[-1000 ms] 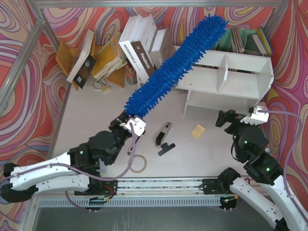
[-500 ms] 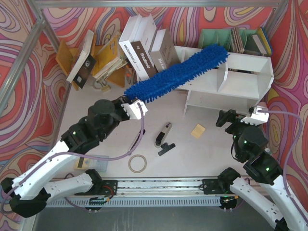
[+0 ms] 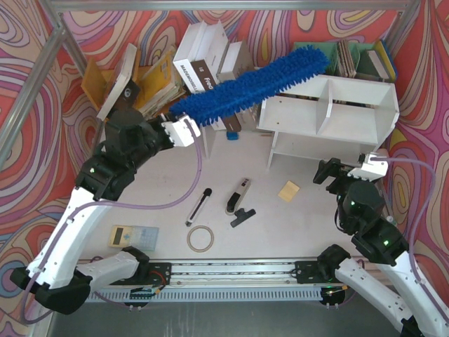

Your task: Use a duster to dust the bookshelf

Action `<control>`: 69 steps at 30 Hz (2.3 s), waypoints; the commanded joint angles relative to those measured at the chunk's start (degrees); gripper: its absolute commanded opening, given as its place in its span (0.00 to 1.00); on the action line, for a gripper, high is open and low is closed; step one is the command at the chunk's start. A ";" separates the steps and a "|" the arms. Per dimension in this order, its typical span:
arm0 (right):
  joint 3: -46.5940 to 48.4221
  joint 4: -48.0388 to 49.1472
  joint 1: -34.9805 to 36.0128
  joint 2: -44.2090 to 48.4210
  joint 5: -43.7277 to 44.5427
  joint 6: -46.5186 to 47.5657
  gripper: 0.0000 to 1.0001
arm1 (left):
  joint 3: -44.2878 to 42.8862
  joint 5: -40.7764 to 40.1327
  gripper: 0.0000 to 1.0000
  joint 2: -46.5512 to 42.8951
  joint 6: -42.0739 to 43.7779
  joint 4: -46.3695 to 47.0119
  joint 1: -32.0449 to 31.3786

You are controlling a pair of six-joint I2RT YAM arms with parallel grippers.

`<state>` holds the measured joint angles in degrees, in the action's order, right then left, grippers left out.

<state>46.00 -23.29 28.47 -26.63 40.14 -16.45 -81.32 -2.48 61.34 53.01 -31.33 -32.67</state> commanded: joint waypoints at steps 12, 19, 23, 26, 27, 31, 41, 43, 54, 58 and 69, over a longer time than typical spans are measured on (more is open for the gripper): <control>-0.25 1.40 -0.14 -1.18 3.49 1.02 0.81 | 6.28 12.65 0.00 3.60 -1.03 8.88 4.46; -0.17 1.58 -0.12 -2.02 3.23 1.07 0.81 | 13.12 14.55 0.00 3.18 -3.69 14.02 4.45; -0.20 1.45 -0.10 -1.57 3.35 1.00 0.82 | 10.02 13.88 0.00 3.40 -2.65 12.37 4.45; -0.29 1.51 -0.12 -1.19 3.44 0.96 0.82 | 5.35 12.75 0.00 3.10 -1.52 10.48 4.46; -0.27 1.54 -0.11 -1.22 3.41 0.92 0.82 | 3.93 12.21 0.00 2.91 -0.99 9.76 4.45; -0.21 1.40 -0.11 -1.17 3.37 0.83 0.81 | -0.80 10.54 0.00 2.69 1.24 6.62 4.58; -0.21 1.37 -0.12 -0.70 3.15 0.83 0.82 | 1.30 11.01 0.00 1.84 0.37 6.77 5.03; -0.21 1.36 -0.16 -0.62 3.27 0.72 0.81 | 4.06 12.53 0.00 1.52 -1.17 7.10 4.97; -0.25 1.50 -0.16 -0.78 3.19 0.80 0.81 | 18.89 10.67 0.00 0.41 -6.95 12.52 -0.10; -0.24 1.55 -0.17 -0.79 3.19 0.88 0.82 | 16.83 9.96 0.00 -0.36 -6.69 12.57 -0.47; -0.37 1.71 -0.14 -0.31 2.99 0.85 0.82 | 2.72 8.75 0.00 -0.34 -2.68 8.45 2.14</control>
<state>46.00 -23.05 28.47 -27.77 42.22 -16.27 -74.83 5.78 62.48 49.34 -25.58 -31.81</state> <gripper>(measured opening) 0.815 0.346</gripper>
